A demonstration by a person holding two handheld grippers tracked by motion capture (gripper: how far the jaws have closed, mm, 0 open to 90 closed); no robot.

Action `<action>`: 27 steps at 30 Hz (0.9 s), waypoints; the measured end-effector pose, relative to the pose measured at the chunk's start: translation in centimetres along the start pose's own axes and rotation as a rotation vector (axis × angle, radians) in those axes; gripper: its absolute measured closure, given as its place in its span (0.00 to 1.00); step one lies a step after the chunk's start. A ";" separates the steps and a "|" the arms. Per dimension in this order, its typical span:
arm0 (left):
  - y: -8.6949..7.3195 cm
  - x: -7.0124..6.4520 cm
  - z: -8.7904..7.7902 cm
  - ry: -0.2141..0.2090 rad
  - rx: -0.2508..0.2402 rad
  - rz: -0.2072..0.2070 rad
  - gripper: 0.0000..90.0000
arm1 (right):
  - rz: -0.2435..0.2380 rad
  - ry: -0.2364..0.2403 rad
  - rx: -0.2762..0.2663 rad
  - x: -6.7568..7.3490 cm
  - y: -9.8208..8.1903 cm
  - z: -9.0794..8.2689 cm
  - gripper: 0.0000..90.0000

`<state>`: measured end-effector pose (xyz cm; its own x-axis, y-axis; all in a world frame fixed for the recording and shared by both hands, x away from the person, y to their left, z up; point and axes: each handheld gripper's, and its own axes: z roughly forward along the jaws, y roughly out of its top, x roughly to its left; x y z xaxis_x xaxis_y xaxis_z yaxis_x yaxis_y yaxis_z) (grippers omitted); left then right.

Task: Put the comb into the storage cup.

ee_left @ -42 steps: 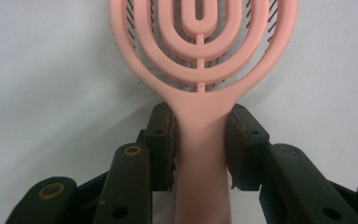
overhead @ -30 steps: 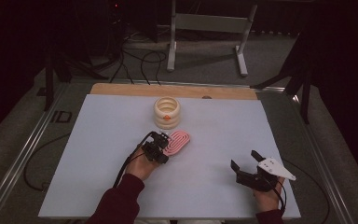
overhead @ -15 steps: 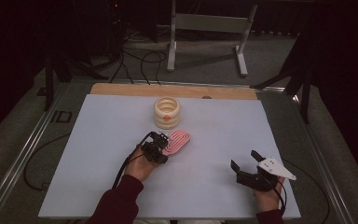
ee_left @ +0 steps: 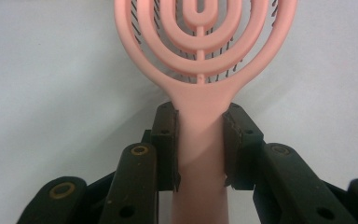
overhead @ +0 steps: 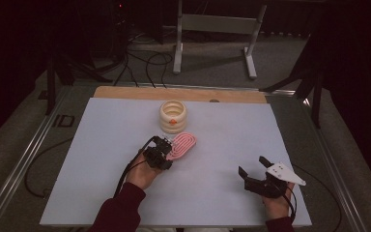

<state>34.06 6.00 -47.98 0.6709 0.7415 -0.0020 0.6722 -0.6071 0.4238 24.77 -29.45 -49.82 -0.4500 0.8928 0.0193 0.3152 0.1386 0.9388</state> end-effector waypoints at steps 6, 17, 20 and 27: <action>-0.3 0.2 -0.4 0.008 -0.015 -0.002 0.78 | -0.005 0.013 0.013 0.1 0.0 0.1 0.12; -1.1 0.9 -2.1 0.025 -0.089 -0.023 0.78 | 0.012 0.035 0.026 0.0 -0.1 0.3 0.12; -1.1 1.1 -2.5 0.032 -0.106 -0.028 0.78 | 0.018 0.046 0.026 -0.1 -0.2 0.3 0.12; -1.2 1.5 -3.5 0.046 -0.134 -0.029 0.78 | 0.022 0.056 0.030 0.0 -0.2 0.4 0.12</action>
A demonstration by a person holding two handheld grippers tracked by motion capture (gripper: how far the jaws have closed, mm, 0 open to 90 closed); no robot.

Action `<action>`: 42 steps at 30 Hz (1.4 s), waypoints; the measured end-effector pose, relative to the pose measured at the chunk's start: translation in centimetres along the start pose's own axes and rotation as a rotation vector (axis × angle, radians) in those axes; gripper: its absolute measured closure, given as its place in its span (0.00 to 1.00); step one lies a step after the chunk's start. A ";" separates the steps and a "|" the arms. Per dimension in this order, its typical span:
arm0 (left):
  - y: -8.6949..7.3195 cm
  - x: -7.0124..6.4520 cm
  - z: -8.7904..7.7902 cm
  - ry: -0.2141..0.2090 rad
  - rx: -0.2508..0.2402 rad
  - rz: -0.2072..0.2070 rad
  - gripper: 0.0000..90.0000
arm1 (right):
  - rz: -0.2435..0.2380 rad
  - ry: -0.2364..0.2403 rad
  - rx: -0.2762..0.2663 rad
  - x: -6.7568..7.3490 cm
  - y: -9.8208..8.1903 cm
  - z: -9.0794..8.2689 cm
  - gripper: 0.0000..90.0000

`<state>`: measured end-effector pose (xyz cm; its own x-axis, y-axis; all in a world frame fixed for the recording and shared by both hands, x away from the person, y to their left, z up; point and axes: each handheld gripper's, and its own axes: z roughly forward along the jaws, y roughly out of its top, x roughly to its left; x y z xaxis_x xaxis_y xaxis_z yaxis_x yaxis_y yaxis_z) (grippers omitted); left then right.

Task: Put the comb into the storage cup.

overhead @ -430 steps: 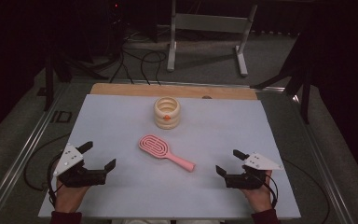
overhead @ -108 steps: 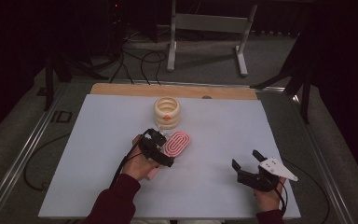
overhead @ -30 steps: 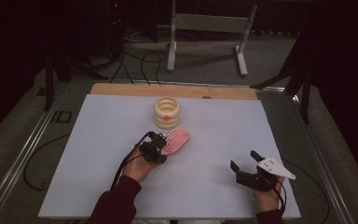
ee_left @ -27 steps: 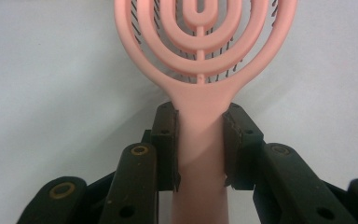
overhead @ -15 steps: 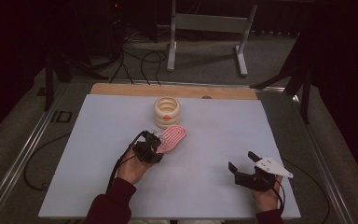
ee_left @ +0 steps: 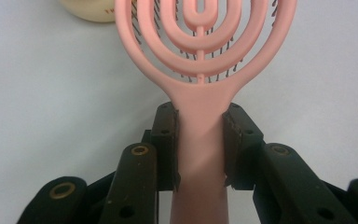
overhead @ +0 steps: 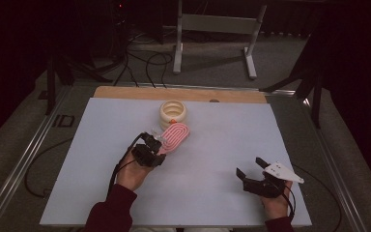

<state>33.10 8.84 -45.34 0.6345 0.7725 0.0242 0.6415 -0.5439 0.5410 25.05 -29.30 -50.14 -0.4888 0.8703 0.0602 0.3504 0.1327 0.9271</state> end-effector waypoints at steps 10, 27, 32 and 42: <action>-0.5 0.7 -1.5 0.016 -0.066 -0.015 0.78 | 0.020 0.026 0.010 -0.2 -0.1 0.1 0.13; -2.3 2.8 -3.2 0.036 -0.178 -0.031 0.78 | 0.024 0.039 0.048 0.3 0.0 0.4 0.12; -2.8 3.0 -3.3 0.027 -0.204 -0.045 0.78 | 0.018 0.051 0.065 0.4 -0.2 0.7 0.12; -3.2 3.2 -3.4 0.026 -0.222 -0.049 0.78 | 0.023 0.060 0.070 0.4 -0.3 0.9 0.11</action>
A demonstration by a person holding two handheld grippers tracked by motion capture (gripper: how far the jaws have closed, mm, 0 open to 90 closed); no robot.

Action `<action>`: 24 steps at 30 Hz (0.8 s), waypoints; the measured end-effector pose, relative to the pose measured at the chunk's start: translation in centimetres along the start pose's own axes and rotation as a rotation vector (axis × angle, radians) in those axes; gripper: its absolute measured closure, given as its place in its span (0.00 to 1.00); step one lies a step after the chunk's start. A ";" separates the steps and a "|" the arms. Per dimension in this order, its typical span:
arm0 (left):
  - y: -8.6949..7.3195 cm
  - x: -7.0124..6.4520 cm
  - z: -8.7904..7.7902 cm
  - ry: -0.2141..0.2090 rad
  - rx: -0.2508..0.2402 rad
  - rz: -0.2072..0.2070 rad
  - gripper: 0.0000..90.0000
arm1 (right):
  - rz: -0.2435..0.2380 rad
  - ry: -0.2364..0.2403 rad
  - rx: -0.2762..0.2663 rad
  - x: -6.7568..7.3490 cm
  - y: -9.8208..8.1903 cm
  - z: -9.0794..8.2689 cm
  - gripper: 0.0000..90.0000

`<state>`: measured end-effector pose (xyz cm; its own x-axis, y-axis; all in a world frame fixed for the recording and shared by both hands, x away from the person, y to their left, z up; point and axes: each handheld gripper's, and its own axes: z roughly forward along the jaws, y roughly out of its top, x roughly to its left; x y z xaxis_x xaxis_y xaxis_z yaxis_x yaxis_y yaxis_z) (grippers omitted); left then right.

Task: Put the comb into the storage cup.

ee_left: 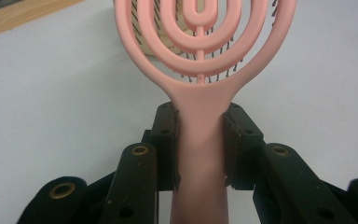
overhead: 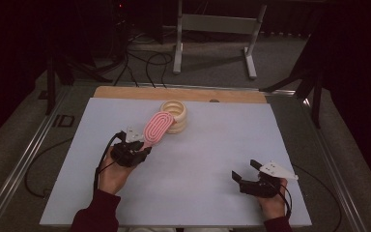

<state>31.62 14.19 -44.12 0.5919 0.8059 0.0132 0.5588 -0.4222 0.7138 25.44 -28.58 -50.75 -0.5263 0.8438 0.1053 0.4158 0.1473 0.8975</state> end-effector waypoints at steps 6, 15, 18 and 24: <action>0.0 -0.1 -0.3 0.008 -0.015 0.001 0.78 | 0.019 0.013 -0.004 -0.2 0.0 -0.1 0.12; 0.1 -0.2 -0.8 0.004 -0.041 0.006 0.78 | 0.050 0.033 0.006 -0.5 0.1 0.0 0.12; 0.1 -0.1 -0.9 0.000 -0.042 0.006 0.78 | 0.050 0.050 0.010 -0.7 0.5 0.1 0.12; 0.2 -0.2 -1.0 -0.001 -0.052 0.007 0.78 | 0.047 0.041 0.006 -0.8 1.7 0.2 0.12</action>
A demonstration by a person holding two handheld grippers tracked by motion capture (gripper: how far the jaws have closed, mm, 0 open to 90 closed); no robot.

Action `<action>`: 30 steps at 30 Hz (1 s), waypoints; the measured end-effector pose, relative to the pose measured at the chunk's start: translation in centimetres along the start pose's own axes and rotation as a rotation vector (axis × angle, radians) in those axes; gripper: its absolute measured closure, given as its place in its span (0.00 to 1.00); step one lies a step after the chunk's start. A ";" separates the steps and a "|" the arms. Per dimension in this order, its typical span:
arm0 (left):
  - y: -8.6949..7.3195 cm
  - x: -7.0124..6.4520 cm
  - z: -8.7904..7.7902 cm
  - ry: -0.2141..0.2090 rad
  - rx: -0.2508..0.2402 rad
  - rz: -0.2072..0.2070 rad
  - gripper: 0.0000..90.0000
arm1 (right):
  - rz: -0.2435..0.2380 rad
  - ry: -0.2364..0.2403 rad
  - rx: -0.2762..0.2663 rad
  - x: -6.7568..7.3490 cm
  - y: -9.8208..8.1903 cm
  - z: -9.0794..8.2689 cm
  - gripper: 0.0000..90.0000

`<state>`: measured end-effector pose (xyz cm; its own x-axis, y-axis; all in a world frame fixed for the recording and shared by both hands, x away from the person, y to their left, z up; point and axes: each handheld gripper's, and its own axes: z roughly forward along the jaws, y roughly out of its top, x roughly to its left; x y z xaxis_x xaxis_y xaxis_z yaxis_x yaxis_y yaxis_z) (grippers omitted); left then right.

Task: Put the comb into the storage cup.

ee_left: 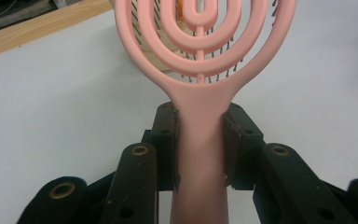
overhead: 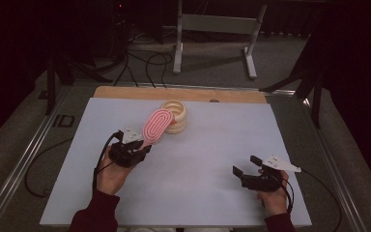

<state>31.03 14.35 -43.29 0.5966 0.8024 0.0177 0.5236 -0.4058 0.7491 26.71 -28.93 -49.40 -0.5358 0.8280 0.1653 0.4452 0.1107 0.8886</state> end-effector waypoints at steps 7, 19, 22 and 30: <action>0.0 -0.4 -0.2 0.004 -0.015 0.011 0.78 | 0.020 0.029 0.007 0.4 1.6 0.7 0.11; 0.1 -1.0 0.0 0.001 -0.026 0.038 0.78 | -0.023 0.082 0.064 2.6 4.2 2.8 0.11; 0.1 -1.1 0.0 0.000 -0.027 0.041 0.78 | -0.031 0.087 0.076 3.1 4.9 3.3 0.11; 0.1 -1.3 0.0 -0.001 -0.037 0.042 0.78 | -0.052 0.100 0.094 4.0 6.6 4.3 0.10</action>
<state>30.35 13.22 -43.24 0.6184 0.7843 0.0492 0.4752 -0.4230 0.7715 30.62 -22.48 -44.70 -0.6271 0.7611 0.1660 0.4778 0.2074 0.8536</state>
